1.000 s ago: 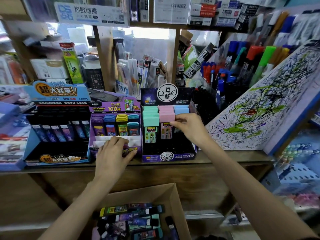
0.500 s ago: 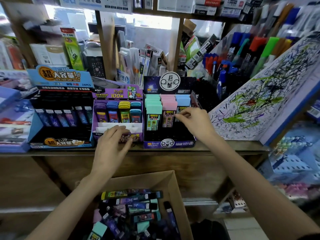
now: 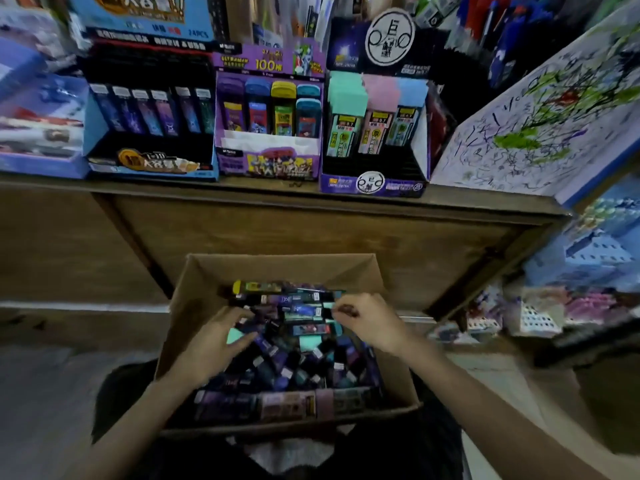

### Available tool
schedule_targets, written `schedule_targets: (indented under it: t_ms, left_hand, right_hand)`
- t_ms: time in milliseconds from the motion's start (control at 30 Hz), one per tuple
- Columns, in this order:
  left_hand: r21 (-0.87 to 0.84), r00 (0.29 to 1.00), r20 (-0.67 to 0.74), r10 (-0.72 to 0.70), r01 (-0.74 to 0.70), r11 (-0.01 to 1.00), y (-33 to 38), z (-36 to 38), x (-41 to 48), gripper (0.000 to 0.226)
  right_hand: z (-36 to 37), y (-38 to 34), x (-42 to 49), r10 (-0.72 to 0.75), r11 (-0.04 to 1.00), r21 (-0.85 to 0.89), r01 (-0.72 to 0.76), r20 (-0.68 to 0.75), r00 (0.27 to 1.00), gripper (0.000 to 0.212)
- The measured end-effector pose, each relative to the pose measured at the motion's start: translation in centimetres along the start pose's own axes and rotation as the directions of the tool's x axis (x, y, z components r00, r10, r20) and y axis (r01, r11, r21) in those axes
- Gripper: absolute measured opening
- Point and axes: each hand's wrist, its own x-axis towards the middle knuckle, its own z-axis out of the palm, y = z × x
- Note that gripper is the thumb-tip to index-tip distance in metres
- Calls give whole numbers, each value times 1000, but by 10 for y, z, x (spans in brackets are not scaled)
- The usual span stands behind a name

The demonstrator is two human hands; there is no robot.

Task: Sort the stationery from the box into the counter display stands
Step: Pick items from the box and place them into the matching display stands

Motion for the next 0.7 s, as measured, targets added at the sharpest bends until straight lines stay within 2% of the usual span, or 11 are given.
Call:
schedule_targets:
  t_ms: [67,167,233,333,533,700]
  left_hand:
    - [-15,999,25,-41,41,999,-18,12,-9,32]
    - [-81,991,63,-120,125,989,-35,27,-18,32]
    - [-114,974,171,-148,169,979,-42,34,-23,34]
    - [-25,934,344,-97,113,993,-52,42,-26,41]
    - [118,907,411,-96,52,992,-56,36,-22,63]
    - [277,850,508,-143,-4,961,-61,36,-26,82]
  right_hand:
    - [30,12,1,71,997,-1,-72,119,990,20]
    - [63,28,0,123,991,10,-135,357,926,36]
    - [80,36,-4,117,991,6,-134,448,886,47]
    - [99,41,-12,83,994,28,-107,452,888,44]
    - [114,39,-15,32,998,-59,-4,477,878,13]
    - [116,42,-14,15,1000,11,-23,465,885,19]
